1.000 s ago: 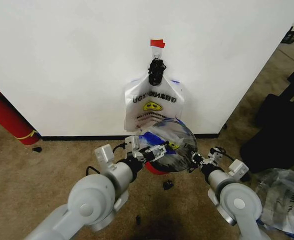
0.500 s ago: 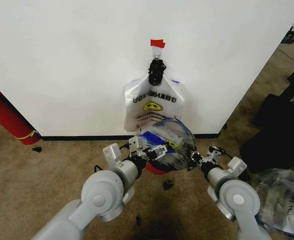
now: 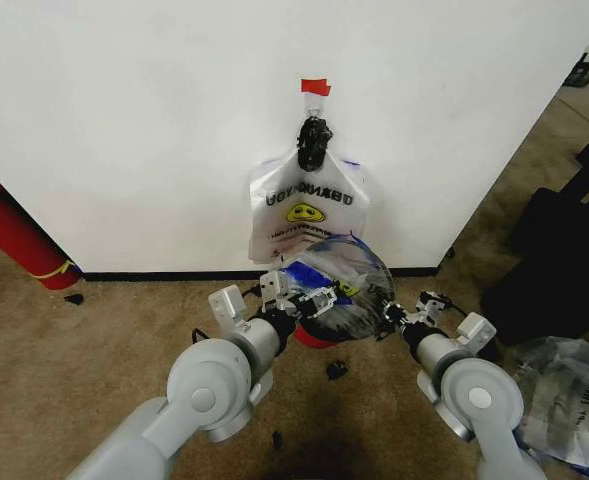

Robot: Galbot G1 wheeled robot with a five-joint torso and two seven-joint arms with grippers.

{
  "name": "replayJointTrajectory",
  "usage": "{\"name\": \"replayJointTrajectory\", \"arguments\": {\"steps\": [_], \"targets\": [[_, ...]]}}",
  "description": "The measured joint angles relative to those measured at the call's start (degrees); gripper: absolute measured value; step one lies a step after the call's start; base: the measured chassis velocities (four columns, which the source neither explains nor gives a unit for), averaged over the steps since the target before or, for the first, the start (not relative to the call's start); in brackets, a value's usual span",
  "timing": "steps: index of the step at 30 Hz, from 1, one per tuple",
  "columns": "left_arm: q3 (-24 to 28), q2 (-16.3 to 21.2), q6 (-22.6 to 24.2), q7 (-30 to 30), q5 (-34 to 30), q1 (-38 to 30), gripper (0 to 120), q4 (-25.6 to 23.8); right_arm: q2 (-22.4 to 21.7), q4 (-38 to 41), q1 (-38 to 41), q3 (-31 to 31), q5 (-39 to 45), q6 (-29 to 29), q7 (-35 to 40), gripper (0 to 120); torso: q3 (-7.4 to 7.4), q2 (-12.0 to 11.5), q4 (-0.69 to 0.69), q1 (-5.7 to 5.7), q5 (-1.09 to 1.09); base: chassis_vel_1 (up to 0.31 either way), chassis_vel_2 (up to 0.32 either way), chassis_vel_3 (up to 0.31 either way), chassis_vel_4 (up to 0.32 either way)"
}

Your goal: Pick up the garbage bag from the wall and place it over the trash bin.

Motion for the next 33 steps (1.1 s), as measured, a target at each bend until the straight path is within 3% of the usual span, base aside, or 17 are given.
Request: {"name": "replayJointTrajectory", "arguments": {"steps": [25,29,33], "targets": [[2.09,-3.1,0.7,-0.7,-0.39,-1.9,73,2.22,0.65,-0.53,0.51,0.35,0.38,-0.44,0.77,1,0.0,0.0,0.0,0.0,0.0,0.0,0.0,0.0,0.0],[2.58,-3.38,0.8,-0.99,-0.38,-2.43,55,2.54,1.07,-0.53,0.48,0.15,-0.3,-0.35,0.76,1,0.0,0.0,0.0,0.0,0.0,0.0,0.0,0.0,0.0],[3.0,-3.7,0.97,-1.1,-0.35,-2.76,50,3.61,1.23,-0.54,0.56,0.05,-0.37,-0.3,0.72,1,0.0,0.0,0.0,0.0,0.0,0.0,0.0,0.0,0.0]]}}
